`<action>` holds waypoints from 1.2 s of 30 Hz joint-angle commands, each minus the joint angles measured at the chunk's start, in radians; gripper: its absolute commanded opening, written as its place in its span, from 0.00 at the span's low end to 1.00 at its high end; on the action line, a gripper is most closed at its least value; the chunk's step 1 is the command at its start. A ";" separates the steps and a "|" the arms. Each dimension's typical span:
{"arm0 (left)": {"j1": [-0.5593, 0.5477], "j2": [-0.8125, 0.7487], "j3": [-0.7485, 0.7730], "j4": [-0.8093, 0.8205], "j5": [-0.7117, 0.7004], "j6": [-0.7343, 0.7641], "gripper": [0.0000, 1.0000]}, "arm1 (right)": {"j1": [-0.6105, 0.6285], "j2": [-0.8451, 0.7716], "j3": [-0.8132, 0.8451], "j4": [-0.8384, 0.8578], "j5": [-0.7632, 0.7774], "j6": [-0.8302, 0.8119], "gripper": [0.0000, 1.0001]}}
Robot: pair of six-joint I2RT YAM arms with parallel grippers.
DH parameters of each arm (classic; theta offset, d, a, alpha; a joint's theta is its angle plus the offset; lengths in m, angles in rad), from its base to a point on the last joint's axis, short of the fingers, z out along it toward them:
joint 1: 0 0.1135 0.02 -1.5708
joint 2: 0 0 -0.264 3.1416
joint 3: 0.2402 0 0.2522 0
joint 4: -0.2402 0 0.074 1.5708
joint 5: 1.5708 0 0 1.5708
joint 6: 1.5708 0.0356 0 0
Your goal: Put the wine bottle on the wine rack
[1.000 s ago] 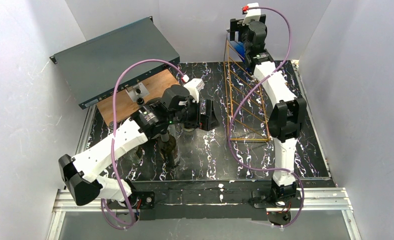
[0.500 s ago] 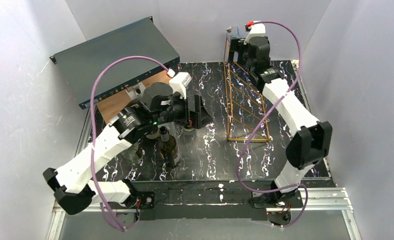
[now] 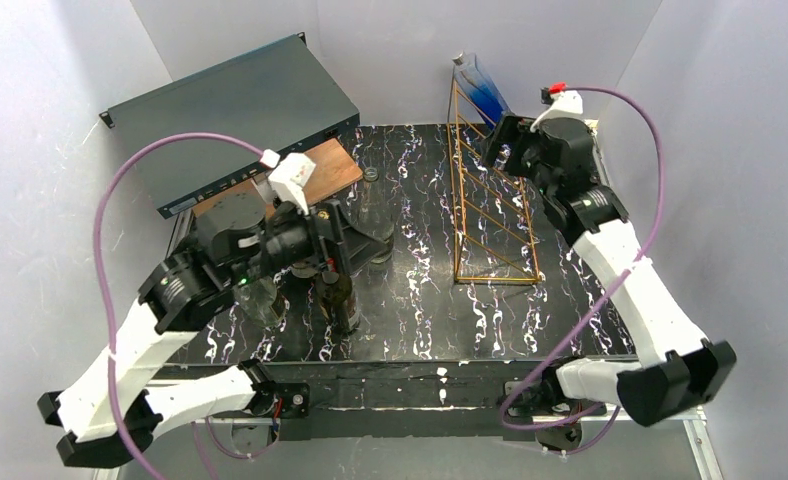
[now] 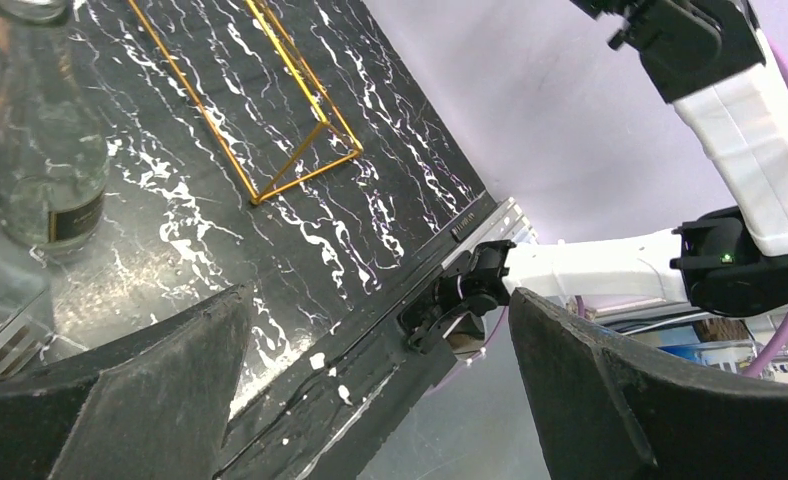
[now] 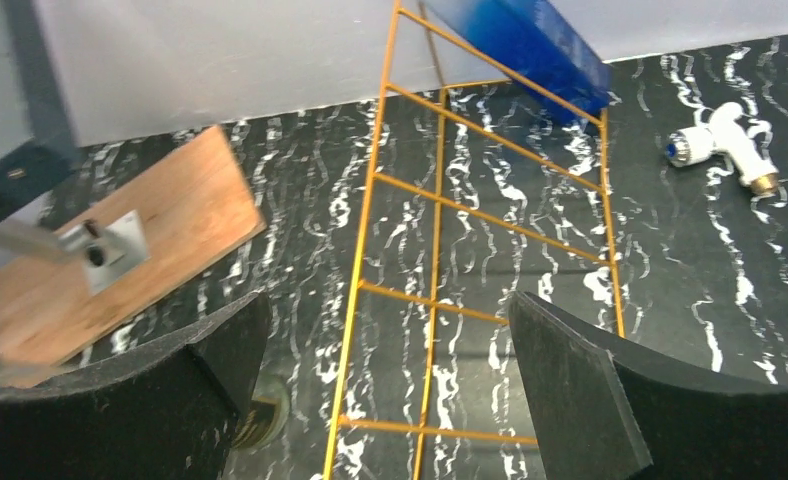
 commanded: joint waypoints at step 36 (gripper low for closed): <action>0.006 -0.350 -0.040 -0.358 -0.346 -0.040 0.98 | 1.068 0.109 -0.142 0.191 0.359 -0.178 0.94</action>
